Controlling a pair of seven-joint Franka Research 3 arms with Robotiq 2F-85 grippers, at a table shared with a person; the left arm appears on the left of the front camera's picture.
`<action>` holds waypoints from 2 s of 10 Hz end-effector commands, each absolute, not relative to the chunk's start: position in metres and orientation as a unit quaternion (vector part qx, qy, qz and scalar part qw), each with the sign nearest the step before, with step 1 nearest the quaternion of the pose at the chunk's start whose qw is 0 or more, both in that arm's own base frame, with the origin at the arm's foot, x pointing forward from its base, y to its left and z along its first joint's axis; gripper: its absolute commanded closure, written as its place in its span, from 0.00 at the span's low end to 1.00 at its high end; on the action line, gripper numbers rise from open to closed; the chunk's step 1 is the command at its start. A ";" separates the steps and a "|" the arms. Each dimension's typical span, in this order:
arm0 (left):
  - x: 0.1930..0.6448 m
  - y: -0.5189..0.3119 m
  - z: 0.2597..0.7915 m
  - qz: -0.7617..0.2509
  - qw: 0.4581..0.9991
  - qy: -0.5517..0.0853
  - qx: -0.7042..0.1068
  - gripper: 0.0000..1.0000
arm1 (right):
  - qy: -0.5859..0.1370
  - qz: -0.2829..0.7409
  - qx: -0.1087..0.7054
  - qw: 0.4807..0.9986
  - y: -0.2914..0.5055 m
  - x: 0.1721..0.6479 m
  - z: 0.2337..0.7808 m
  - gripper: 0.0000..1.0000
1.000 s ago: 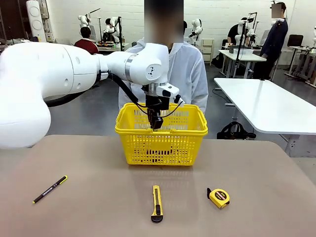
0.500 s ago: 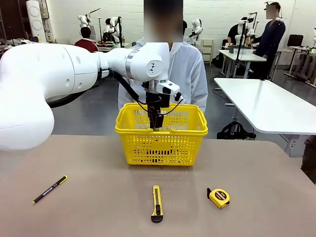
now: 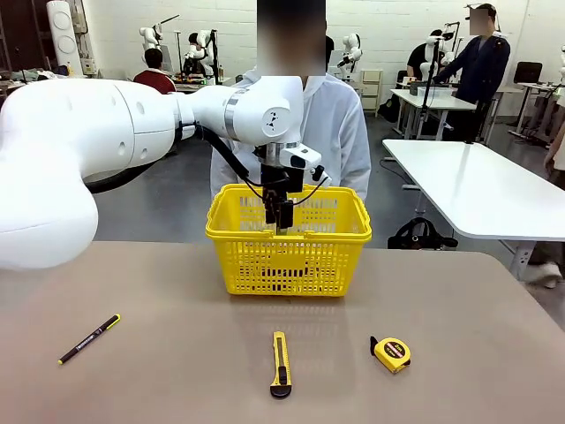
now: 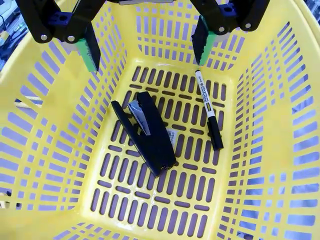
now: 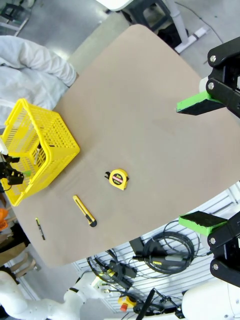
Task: Place the items the person wants into the basket.
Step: Pick up the item the person points to and place it in the Market Basket.
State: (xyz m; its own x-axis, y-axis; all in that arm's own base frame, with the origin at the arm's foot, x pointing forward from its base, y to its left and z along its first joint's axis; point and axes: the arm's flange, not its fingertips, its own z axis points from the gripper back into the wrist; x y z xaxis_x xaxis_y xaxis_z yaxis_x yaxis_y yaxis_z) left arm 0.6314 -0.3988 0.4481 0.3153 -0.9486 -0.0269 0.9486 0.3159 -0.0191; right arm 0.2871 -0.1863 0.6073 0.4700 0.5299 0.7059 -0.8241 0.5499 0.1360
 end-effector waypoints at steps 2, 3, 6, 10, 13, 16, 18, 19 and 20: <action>0.576 -0.345 0.502 -0.547 0.836 -0.016 -0.040 0.06 | -0.322 0.414 0.247 0.815 -0.185 0.288 0.604 0.00; 0.541 -0.313 0.520 -0.534 0.843 -0.049 -0.047 0.06 | -0.322 0.414 0.247 0.815 -0.185 0.288 0.604 0.00; 0.459 -0.223 0.537 -0.471 0.874 -0.094 -0.074 0.06 | -0.322 0.414 0.247 0.815 -0.185 0.288 0.604 0.00; 0.405 -0.150 0.514 -0.428 0.886 -0.145 -0.102 0.06 | -0.322 0.414 0.247 0.815 -0.185 0.288 0.604 0.00; 0.404 -0.129 0.507 -0.401 0.896 -0.153 -0.110 0.06 | -0.322 0.414 0.247 0.815 -0.185 0.288 0.604 0.00; 0.397 -0.126 0.503 -0.404 0.898 -0.142 -0.102 0.06 | -0.322 0.414 0.247 0.815 -0.185 0.288 0.604 0.00; 0.397 -0.126 0.503 -0.404 0.898 -0.142 -0.102 0.06 | -0.322 0.414 0.247 0.815 -0.185 0.288 0.604 0.00; 0.397 -0.126 0.503 -0.404 0.898 -0.142 -0.102 0.06 | -0.322 0.414 0.247 0.815 -0.185 0.288 0.604 0.00; 0.397 -0.126 0.503 -0.404 0.898 -0.142 -0.102 0.06 | -0.322 0.414 0.247 0.815 -0.185 0.288 0.604 0.00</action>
State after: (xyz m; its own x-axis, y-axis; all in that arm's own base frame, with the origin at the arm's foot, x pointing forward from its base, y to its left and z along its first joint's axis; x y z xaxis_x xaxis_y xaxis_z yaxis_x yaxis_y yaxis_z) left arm 0.4007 -0.1279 0.5043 0.6318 -0.6940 0.3452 0.7552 0.6514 -0.0727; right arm 0.2878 -0.1864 0.6061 0.4726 0.5299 0.7042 -0.8240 0.5492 0.1397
